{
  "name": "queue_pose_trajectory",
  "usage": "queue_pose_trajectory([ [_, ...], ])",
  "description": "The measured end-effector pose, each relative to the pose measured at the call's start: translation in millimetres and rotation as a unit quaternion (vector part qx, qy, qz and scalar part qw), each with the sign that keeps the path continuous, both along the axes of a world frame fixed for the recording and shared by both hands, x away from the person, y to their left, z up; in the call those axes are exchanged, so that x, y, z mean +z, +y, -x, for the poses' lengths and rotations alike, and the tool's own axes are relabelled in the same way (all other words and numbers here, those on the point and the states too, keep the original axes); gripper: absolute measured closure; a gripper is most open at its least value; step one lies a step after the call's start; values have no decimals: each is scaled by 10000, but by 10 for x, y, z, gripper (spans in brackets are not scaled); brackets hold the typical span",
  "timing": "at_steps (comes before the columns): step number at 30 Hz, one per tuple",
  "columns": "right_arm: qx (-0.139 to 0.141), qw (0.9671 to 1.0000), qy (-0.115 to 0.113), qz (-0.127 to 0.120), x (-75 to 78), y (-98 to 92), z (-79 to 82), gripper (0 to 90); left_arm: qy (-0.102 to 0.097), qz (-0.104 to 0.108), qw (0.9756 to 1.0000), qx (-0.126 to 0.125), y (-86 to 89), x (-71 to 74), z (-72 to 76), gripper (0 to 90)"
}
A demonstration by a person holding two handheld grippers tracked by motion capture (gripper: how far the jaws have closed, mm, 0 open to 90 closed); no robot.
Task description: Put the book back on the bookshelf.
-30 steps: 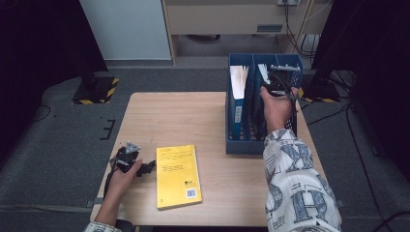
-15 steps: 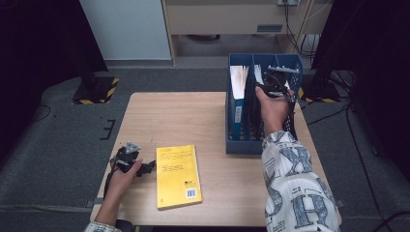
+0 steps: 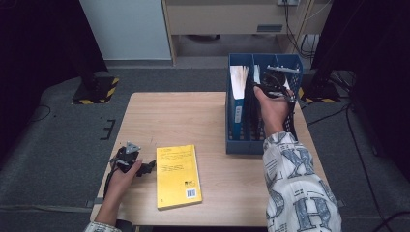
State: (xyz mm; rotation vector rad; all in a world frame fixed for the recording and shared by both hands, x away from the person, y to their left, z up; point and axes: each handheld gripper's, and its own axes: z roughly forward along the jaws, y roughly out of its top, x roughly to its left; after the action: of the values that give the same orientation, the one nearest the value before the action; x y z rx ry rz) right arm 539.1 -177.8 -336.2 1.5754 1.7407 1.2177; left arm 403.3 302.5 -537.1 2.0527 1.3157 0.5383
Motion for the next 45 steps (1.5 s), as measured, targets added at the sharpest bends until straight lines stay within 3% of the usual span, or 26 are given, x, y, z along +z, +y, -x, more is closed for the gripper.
queue_pose_trajectory([
  [16, 103, 9997, -209, -123, 58, -90, 69, 391, -2, 2, 10000, -10, -3, 0, 1, 0],
  [26, 164, 9988, -434, 123, 107, -182, 190, 253, 5, 6, 10000, -8, -4, -1, 3, 0],
  [36, 371, 9955, -788, 377, 192, -225, 481, 195, 14, -17, 10000, -21, -6, 1, 8, 0],
  [45, 675, 9934, -803, 457, 91, -228, 792, 149, 15, -17, 10000, -20, -7, 1, 8, 0],
])
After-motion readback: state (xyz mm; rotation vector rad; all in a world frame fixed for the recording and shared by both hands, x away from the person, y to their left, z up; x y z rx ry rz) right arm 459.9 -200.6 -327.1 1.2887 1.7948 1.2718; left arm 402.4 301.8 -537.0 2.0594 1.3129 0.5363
